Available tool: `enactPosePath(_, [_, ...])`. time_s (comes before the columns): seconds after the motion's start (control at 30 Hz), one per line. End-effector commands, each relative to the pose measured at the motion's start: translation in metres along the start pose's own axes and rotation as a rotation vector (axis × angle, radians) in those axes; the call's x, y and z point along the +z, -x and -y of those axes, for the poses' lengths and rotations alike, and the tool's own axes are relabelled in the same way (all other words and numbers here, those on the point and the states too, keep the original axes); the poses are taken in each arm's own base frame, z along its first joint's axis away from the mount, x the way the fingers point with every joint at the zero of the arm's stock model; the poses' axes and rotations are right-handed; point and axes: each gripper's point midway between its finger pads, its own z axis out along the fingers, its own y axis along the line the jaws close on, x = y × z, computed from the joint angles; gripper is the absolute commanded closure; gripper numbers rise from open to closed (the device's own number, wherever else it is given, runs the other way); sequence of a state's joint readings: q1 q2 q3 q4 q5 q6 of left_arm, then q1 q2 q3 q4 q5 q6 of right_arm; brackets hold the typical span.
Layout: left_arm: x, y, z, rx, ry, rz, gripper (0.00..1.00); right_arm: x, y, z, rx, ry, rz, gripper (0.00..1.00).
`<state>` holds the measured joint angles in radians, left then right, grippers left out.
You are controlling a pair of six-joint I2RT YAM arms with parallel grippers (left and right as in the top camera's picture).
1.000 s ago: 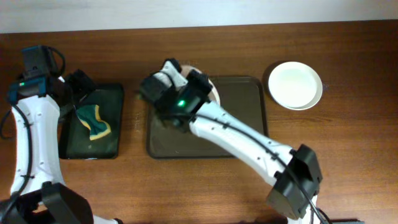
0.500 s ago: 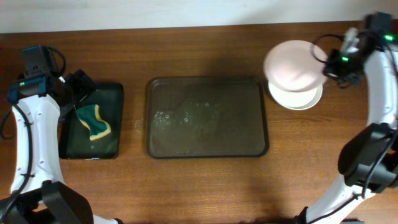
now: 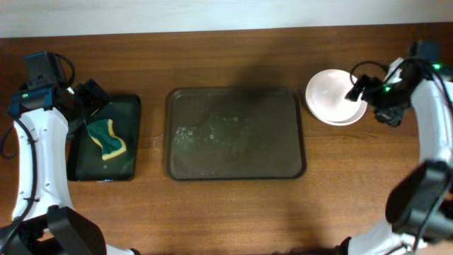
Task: Clean dirty plates on tray and stack at the side
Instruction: 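Lift the last plate with the right gripper and stack it on the pile, then release the sponge into the black tray with the left gripper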
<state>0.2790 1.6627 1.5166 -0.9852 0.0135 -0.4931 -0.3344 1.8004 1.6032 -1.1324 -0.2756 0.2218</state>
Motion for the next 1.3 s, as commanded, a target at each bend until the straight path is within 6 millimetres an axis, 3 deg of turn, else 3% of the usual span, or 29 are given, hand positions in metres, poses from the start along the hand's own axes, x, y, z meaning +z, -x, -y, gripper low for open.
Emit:
enactPosePath(0.0, [0.0, 0.001, 0.0, 0.012, -0.007, -0.003, 0.01, -0.058, -0.056, -0.025, -0.189, 0.02, 0.02, 0.02])
enactPosePath(0.03, [0.0, 0.001, 0.0, 0.012, -0.007, -0.003, 0.01, -0.062, -0.073, -0.03, -0.22, 0.027, 0.019, 0.02])
enactPosePath(0.07, [0.0, 0.001, 0.0, 0.012, -0.007, -0.003, 0.0, -0.068, -0.115, -0.035, -0.278, 0.043, 0.018, 0.02])
enactPosePath(0.13, [0.0, 0.001, 0.0, 0.012, -0.007, -0.003, 0.01, -0.07, -0.166, -0.031, -0.325, 0.05, -0.024, 0.02])
enactPosePath(0.17, [0.0, 0.001, 0.0, 0.012, -0.007, -0.003, 0.01, -0.072, -0.175, -0.029, -0.329, 0.051, -0.024, 0.02])
enactPosePath(0.43, [0.0, 0.001, 0.0, 0.012, -0.007, -0.003, 0.01, -0.063, -0.173, -0.035, -0.338, 0.089, -0.032, 0.02])
enactPosePath(0.5, [0.0, 0.001, 0.0, 0.012, -0.007, -0.003, 0.01, -0.074, -0.172, -0.048, -0.411, 0.147, 0.108, 0.02])
enactPosePath(0.53, [0.0, 0.001, 0.0, 0.012, -0.007, -0.003, 0.01, -0.091, -0.179, -0.062, -0.508, 0.221, 0.285, 0.01])
enactPosePath(0.6, [0.0, 0.001, 0.0, 0.012, -0.007, -0.003, 0.0, -0.101, -0.189, -0.064, -0.577, 0.271, 0.455, 0.02])
enactPosePath(0.7, [0.0, 0.001, 0.0, 0.012, -0.007, -0.002, 0.01, -0.093, -0.205, -0.053, -0.642, 0.326, 0.663, 0.02])
enactPosePath(0.87, [0.0, 0.001, 0.0, 0.012, -0.007, -0.003, 0.01, -0.065, -0.204, -0.059, -0.747, 0.43, 0.939, 0.02])
enactPosePath(0.93, [0.0, 0.001, 0.0, 0.012, -0.007, -0.003, 0.01, -0.058, -0.198, -0.061, -0.759, 0.455, 1.033, 0.02])
enactPosePath(1.13, [0.0, 0.001, 0.0, 0.012, -0.007, -0.003, 0.01, -0.082, -0.172, -0.055, -0.719, 0.436, 1.312, 0.02])
enactPosePath(1.27, [0.0, 0.001, 0.0, 0.012, -0.007, -0.003, 0.01, -0.073, -0.152, -0.028, -0.595, 0.28, 1.344, 0.02])
